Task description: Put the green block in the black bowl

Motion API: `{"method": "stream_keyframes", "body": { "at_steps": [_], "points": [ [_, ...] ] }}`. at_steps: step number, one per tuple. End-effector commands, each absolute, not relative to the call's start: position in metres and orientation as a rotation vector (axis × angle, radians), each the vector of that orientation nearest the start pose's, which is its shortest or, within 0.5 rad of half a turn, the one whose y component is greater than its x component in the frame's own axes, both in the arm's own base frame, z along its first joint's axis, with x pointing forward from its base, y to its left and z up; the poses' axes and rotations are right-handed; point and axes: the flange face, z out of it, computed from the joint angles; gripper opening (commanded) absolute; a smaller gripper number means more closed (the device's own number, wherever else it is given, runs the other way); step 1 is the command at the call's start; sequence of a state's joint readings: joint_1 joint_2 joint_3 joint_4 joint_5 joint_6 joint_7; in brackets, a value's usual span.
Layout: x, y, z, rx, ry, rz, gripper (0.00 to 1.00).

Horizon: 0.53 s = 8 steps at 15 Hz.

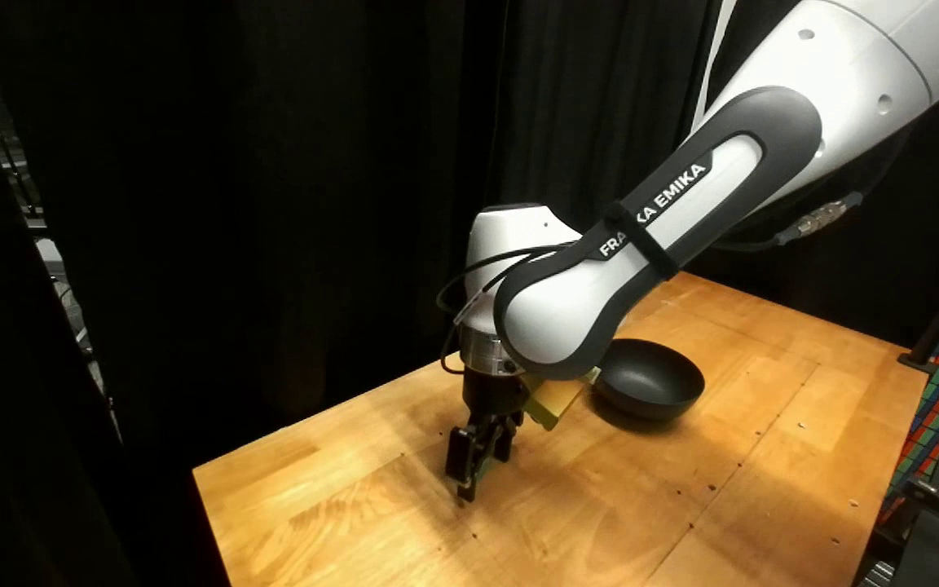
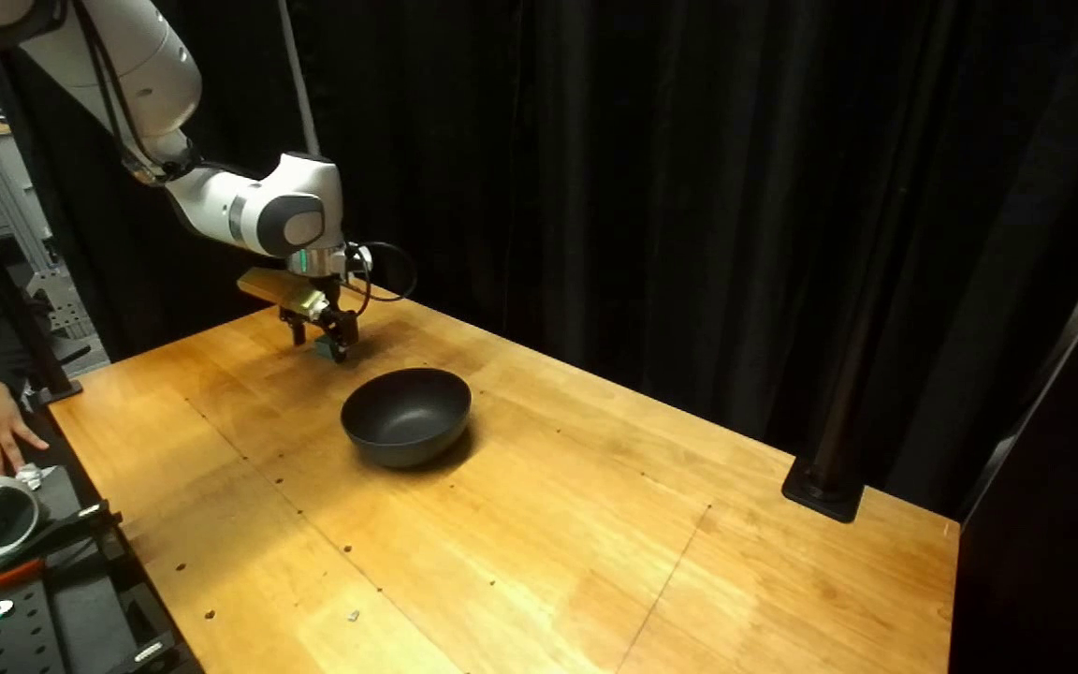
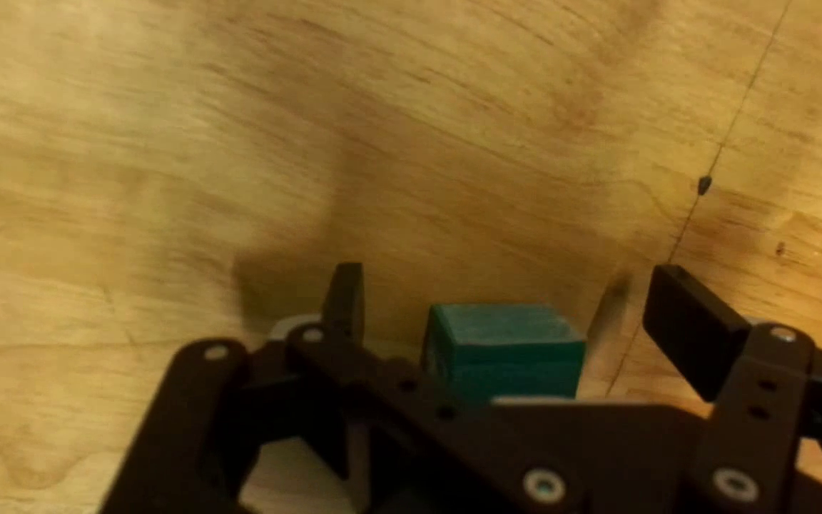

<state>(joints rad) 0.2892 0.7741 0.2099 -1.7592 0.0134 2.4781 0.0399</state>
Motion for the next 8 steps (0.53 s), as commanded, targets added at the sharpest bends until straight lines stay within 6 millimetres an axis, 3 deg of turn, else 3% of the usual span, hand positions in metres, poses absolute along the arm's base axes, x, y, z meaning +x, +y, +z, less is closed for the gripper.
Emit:
{"method": "stream_keyframes", "body": {
  "at_steps": [1,3,8],
  "points": [
    [0.587,0.324,0.124,-2.979,-0.631,0.067,0.75],
    [0.589,0.328,0.128,-3.008,-0.644,0.019,0.68],
    [0.594,0.327,0.138,-3.084,-0.646,-0.045,0.27]
  ]
}}
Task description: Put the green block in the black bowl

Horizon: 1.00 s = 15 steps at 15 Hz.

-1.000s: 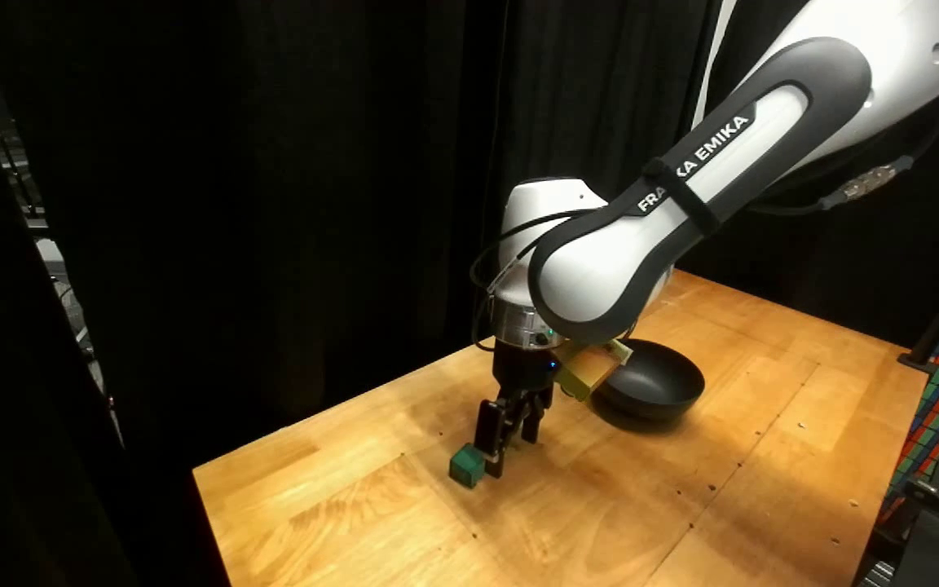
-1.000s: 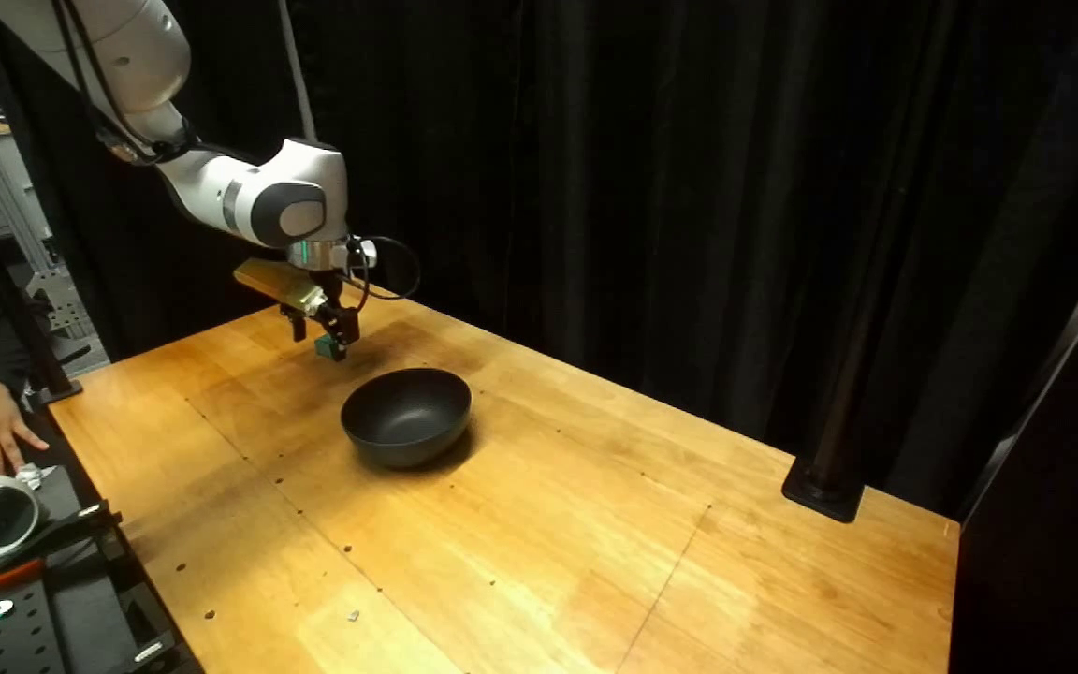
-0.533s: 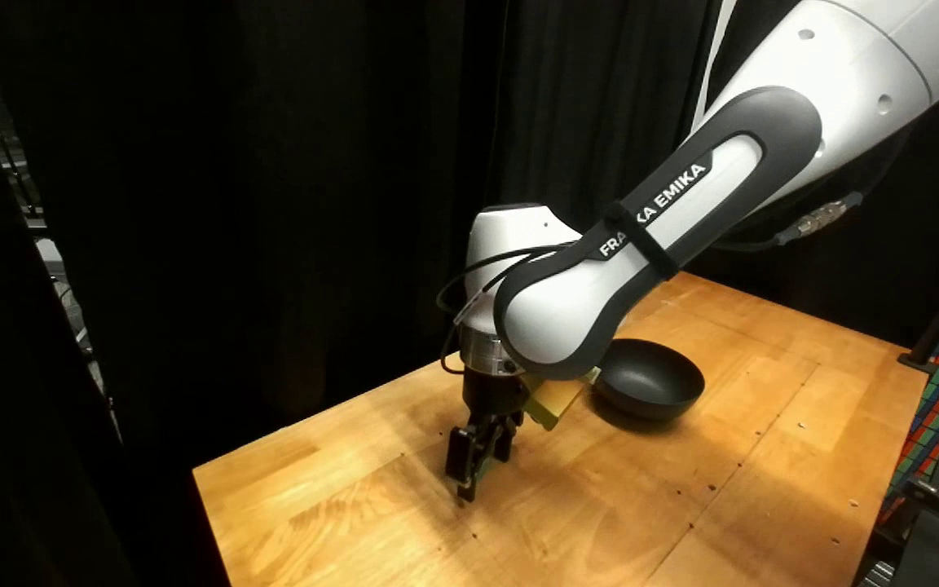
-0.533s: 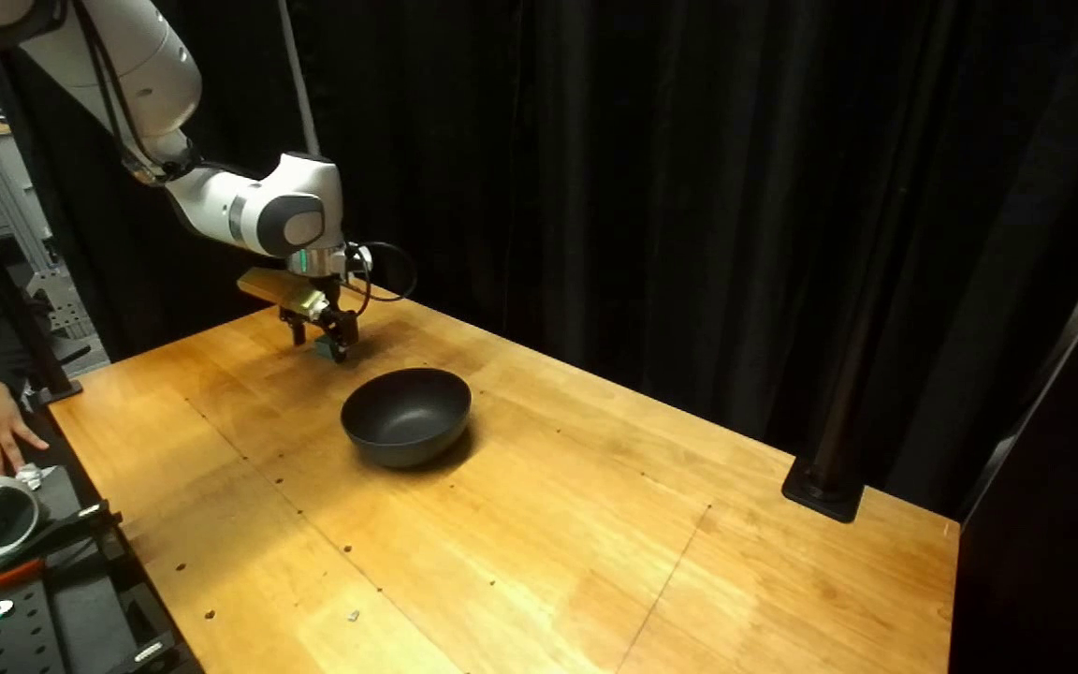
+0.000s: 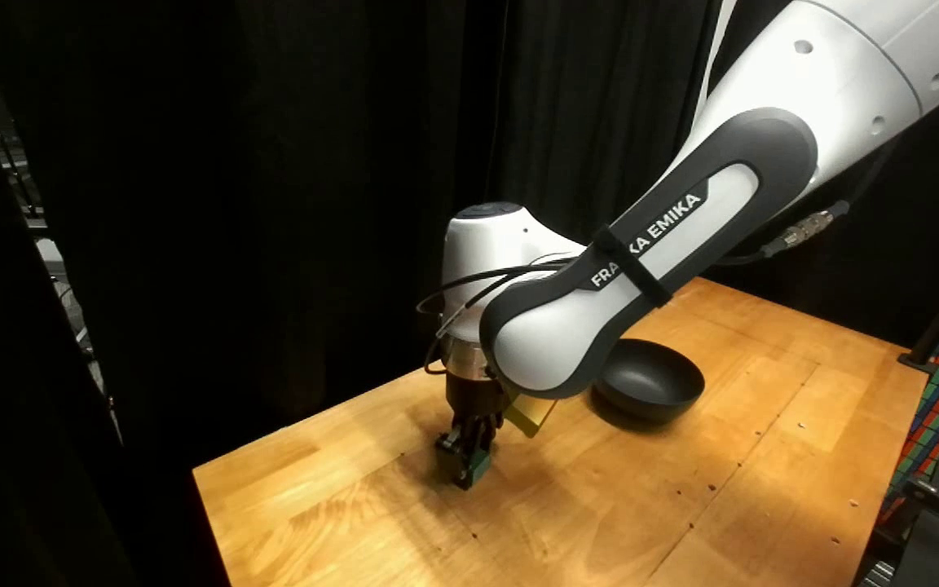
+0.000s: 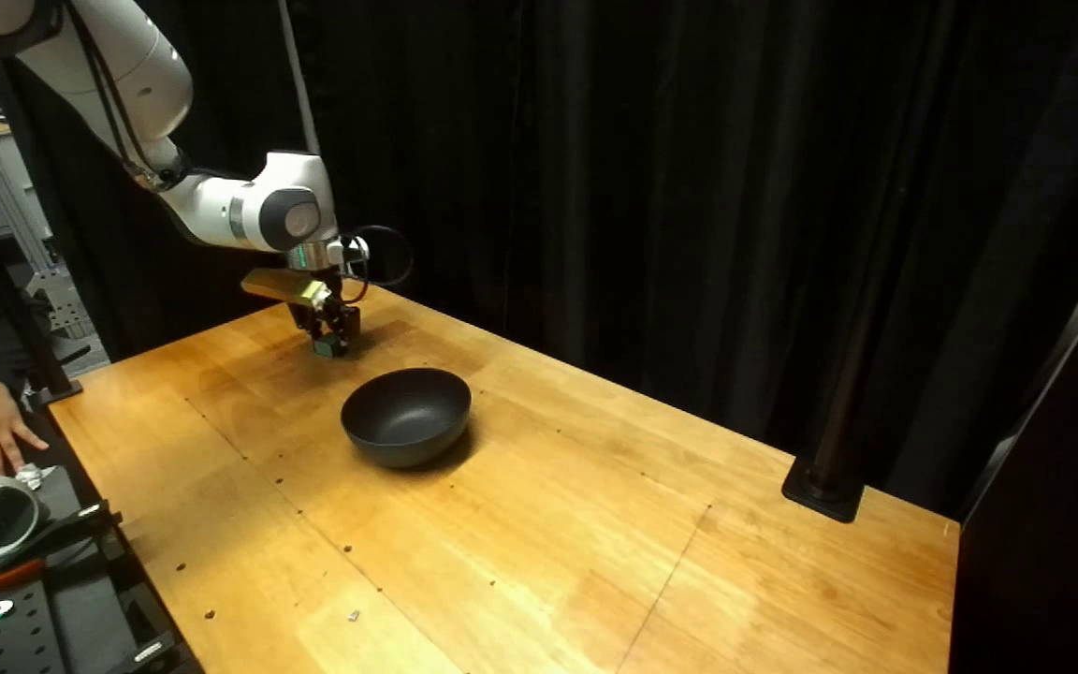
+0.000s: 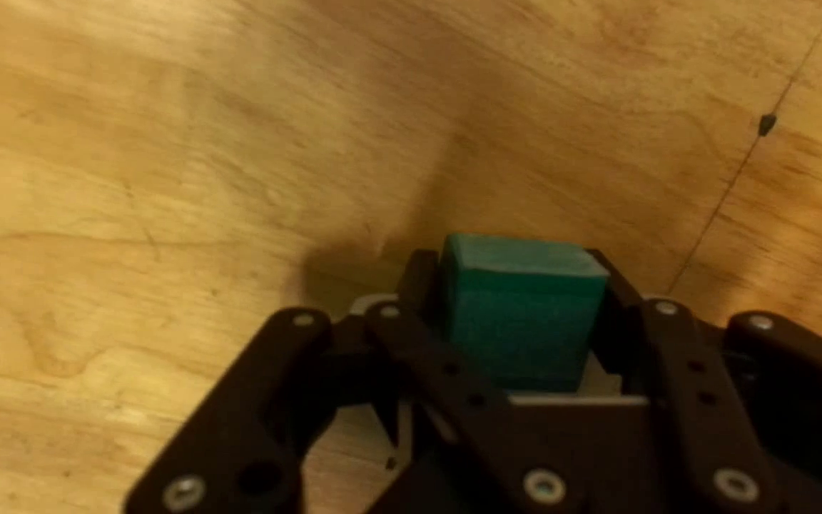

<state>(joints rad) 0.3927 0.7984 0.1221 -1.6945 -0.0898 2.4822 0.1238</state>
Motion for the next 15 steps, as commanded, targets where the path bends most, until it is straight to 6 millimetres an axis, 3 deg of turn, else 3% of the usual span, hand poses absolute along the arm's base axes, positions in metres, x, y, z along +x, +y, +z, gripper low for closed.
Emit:
{"method": "stream_keyframes", "body": {
  "at_steps": [1,4,10,15],
  "points": [
    [0.594,0.323,0.142,-3.095,-0.633,-0.047,0.23],
    [0.600,0.290,0.155,-3.166,-0.564,-0.006,0.22],
    [0.618,0.189,0.211,-3.361,-0.248,-0.040,0.22],
    [0.609,0.114,0.238,-3.449,0.062,0.133,0.22]
  ]
}}
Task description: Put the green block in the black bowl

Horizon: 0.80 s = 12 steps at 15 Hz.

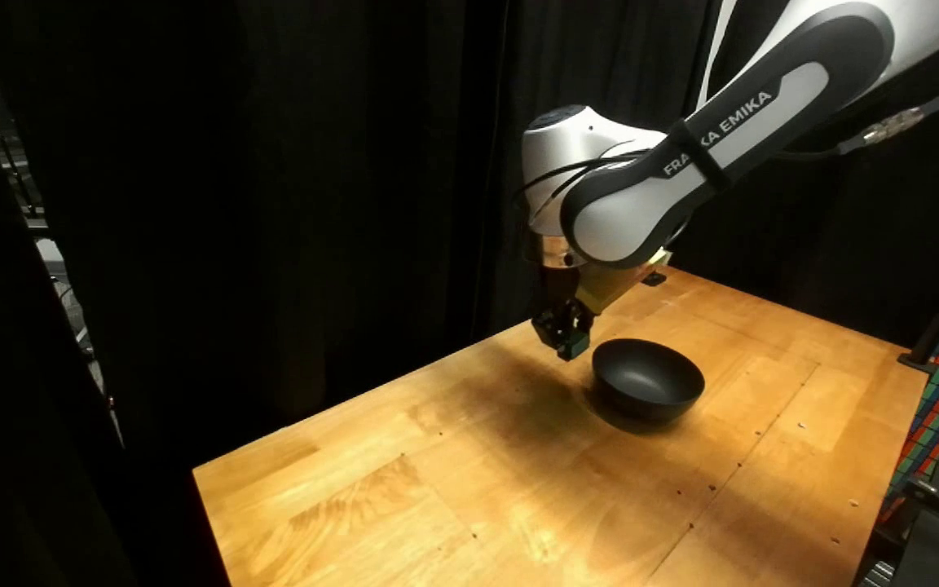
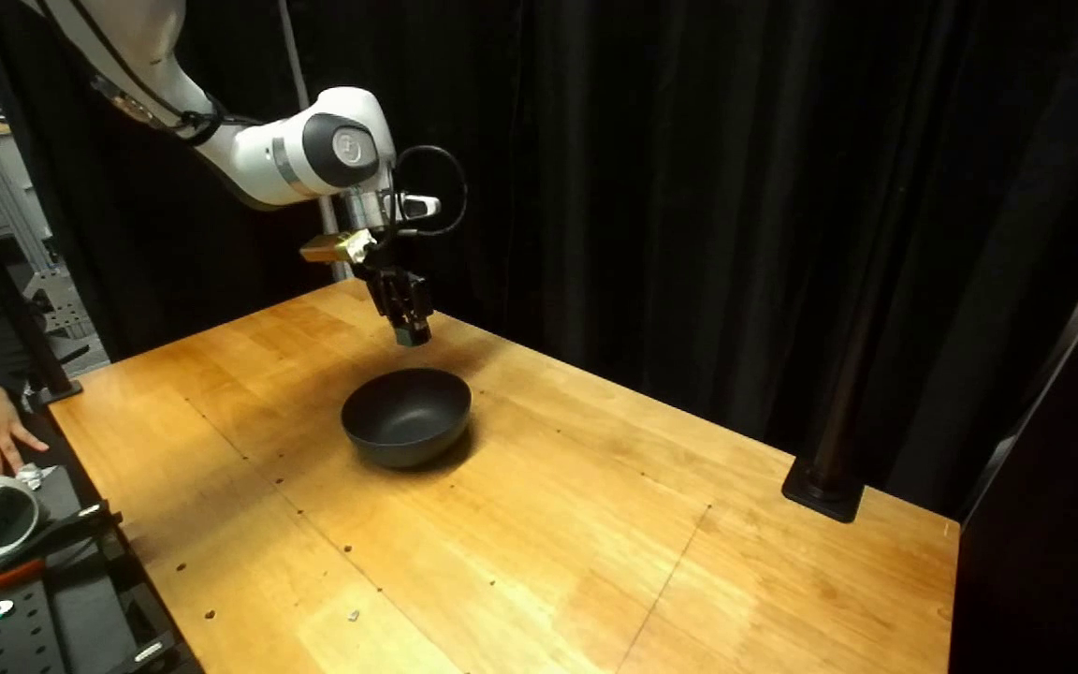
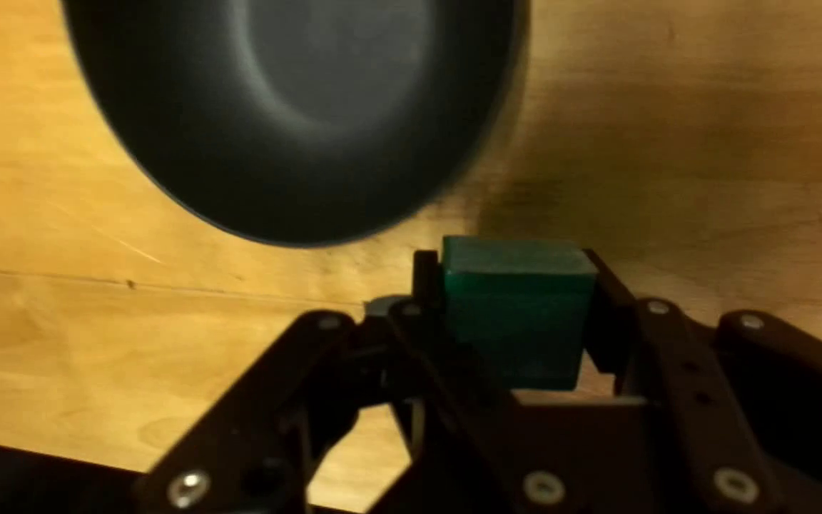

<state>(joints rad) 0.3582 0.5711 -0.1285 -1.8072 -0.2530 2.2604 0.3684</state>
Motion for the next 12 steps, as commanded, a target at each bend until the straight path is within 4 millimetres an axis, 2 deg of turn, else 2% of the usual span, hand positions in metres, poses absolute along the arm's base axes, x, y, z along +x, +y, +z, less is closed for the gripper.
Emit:
{"method": "stream_keyframes", "body": {
  "at_steps": [1,2,4,6,9,12],
  "points": [
    [0.605,0.101,0.239,-3.446,0.109,0.166,0.22],
    [0.601,0.091,0.240,-3.441,0.149,0.192,0.22],
    [0.594,0.072,0.242,-3.422,0.206,0.245,0.73],
    [0.587,0.060,0.248,-3.410,0.228,0.240,0.77],
    [0.577,0.051,0.273,-3.389,0.178,0.184,0.98],
    [0.562,0.048,0.309,-3.326,0.070,0.100,1.00]
  ]
}}
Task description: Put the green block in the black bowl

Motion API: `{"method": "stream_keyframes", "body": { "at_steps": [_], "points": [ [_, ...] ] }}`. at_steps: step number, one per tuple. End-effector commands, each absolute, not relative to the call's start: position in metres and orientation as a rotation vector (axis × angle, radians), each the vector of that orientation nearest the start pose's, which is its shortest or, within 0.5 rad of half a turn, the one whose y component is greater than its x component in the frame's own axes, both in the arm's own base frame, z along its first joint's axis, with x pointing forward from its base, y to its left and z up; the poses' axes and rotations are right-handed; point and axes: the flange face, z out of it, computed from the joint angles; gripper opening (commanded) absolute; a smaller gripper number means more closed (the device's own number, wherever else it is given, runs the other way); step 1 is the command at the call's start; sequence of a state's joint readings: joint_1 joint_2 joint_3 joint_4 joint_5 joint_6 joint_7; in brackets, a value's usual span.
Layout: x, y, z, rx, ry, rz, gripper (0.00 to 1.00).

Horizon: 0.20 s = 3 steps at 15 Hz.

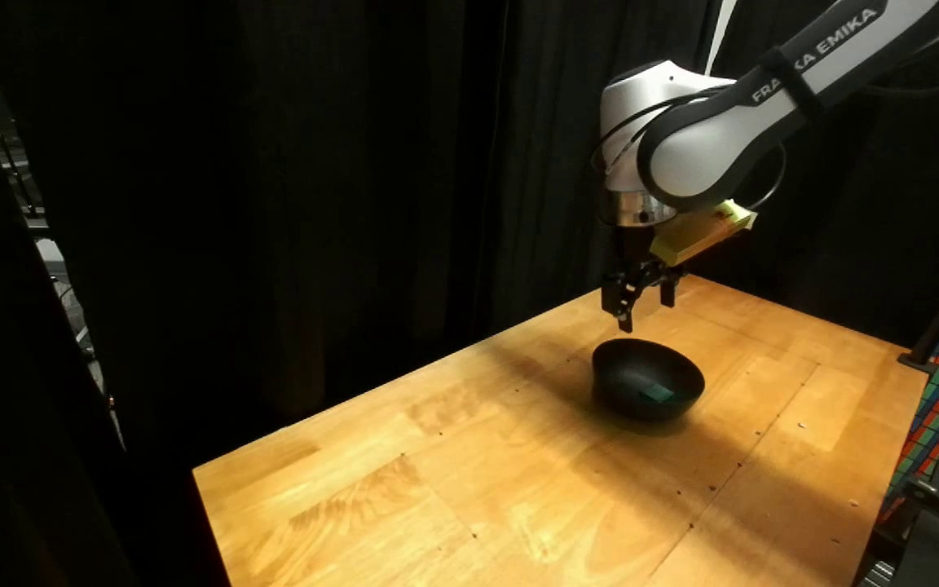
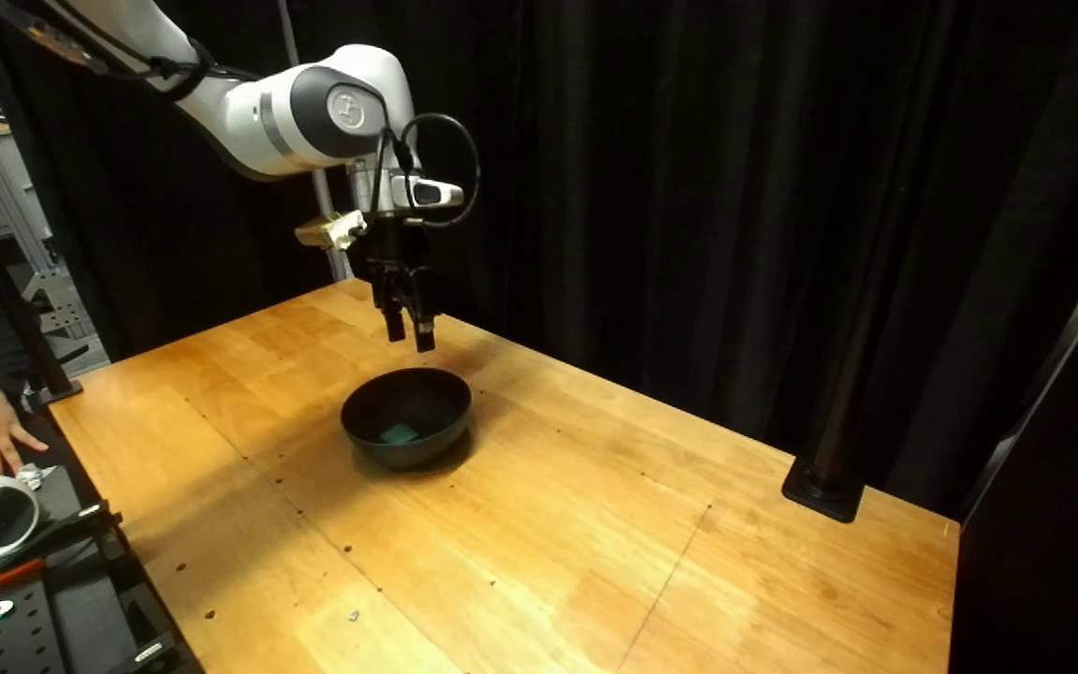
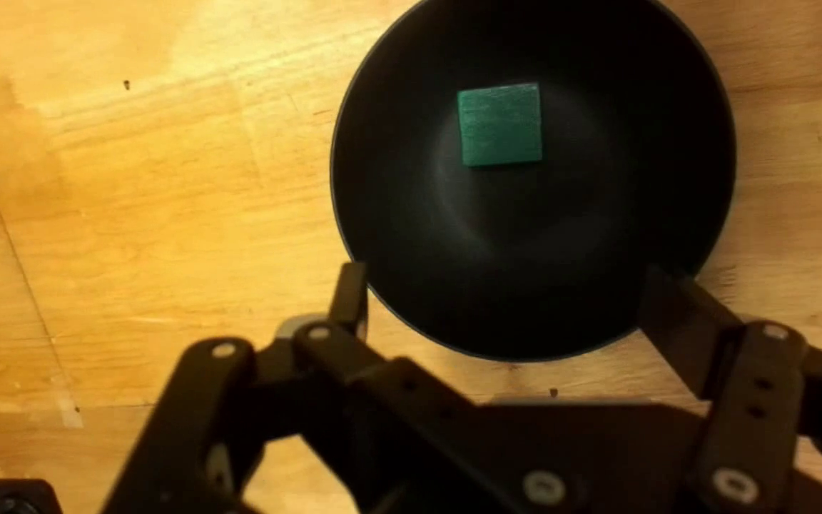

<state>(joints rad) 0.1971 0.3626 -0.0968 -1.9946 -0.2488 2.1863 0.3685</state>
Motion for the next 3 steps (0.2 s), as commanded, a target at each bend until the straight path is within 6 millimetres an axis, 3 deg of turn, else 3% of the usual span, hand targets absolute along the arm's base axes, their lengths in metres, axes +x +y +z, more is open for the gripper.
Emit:
{"method": "stream_keyframes", "body": {
  "at_steps": [1,3],
  "points": [
    [0.555,0.047,0.320,-3.301,0.015,0.065,1.00],
    [0.542,0.044,0.337,-3.254,-0.063,0.018,1.00]
  ]
}}
